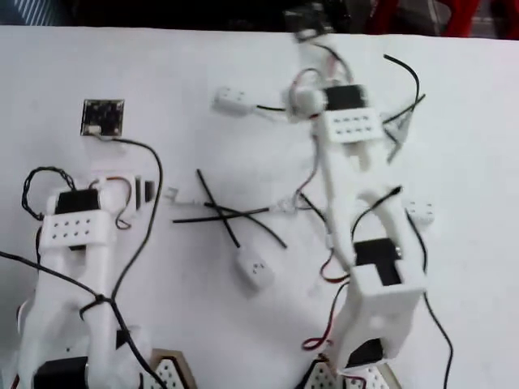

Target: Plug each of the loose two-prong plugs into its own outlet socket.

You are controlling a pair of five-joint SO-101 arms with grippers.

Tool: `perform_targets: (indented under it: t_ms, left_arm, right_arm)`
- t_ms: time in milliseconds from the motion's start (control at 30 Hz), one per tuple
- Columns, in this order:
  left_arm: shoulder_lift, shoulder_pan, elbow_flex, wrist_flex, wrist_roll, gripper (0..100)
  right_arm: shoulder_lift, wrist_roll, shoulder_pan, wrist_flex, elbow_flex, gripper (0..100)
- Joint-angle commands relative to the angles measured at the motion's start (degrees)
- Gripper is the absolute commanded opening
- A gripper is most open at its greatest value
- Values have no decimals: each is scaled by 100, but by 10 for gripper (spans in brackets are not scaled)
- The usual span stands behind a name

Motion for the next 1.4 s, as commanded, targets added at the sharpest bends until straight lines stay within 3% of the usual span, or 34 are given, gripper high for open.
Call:
perform_targets:
  t_ms: [0, 300, 933, 1167, 1367]
  left_arm:
    - [-189, -22, -9, -79, 53, 216]
    - [-198, -22, 97, -114, 53, 216]
    - [-189, -22, 114, -158, 53, 215]
    - [-189, -22, 114, -149, 53, 215]
    - [-189, -22, 123, -158, 53, 215]
  right_arm:
    - [180, -18, -470, -418, -290, 183]
    - [1692, 211, -690, -1613, -914, 184]
    - [5613, 255, -400, -1569, -5240, 184]
    - [6246, 264, -356, -954, -5820, 179]
    - [6149, 264, -356, -127, -6031, 9]
